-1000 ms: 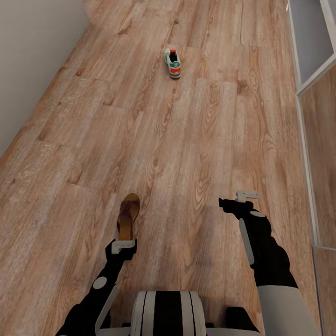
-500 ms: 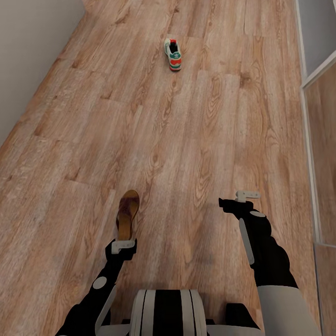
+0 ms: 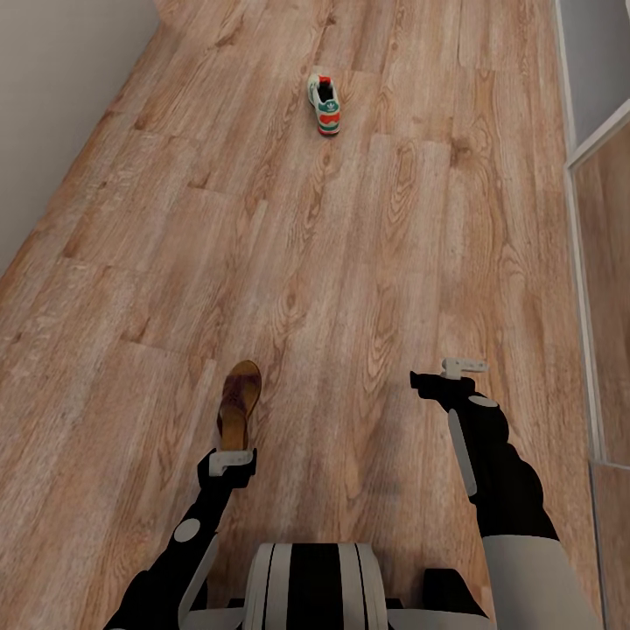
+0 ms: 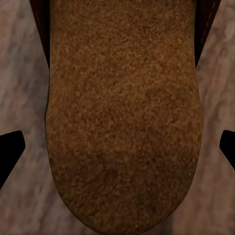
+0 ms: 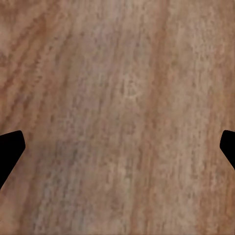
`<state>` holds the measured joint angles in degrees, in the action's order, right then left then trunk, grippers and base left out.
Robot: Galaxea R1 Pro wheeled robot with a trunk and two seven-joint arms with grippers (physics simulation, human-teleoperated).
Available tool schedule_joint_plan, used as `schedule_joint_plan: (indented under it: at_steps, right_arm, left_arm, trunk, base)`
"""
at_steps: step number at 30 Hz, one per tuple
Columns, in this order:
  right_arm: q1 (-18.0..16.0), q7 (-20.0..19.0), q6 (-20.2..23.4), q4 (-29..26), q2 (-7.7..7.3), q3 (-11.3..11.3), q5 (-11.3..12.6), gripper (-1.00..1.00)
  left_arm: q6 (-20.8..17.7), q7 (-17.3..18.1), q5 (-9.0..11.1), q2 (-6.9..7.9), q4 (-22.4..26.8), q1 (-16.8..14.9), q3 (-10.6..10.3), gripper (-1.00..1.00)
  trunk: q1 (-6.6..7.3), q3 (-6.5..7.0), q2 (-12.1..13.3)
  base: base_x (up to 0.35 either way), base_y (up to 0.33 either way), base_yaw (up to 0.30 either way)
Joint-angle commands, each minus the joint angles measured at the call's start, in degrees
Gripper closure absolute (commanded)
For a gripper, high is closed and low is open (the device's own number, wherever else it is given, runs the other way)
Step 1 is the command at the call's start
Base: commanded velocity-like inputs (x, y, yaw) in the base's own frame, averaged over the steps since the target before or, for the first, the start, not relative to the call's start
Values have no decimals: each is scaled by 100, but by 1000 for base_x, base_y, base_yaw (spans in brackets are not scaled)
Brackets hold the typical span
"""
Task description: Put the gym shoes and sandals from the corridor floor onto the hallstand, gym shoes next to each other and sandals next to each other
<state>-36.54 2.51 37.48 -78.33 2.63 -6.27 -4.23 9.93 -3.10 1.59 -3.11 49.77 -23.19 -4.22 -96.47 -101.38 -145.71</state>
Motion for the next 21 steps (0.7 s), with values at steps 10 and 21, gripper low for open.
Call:
schedule_joint_plan:
  at_steps: [10, 21]
  right_arm:
    - [-2, -12, 31, -6, 1, -5, -43, -100]
    - [-2, -13, 31, -6, 1, -5, -43, -100]
  left_arm:
    - [17, -32, 16, 3, -3, -2, -18, 100]
    - [18, -32, 16, 3, -3, -2, -18, 100]
  trunk:
    - [1, -2, -1]
    - [1, -2, -1]
  base:
    - [0, 0, 0]
    - [0, 0, 0]
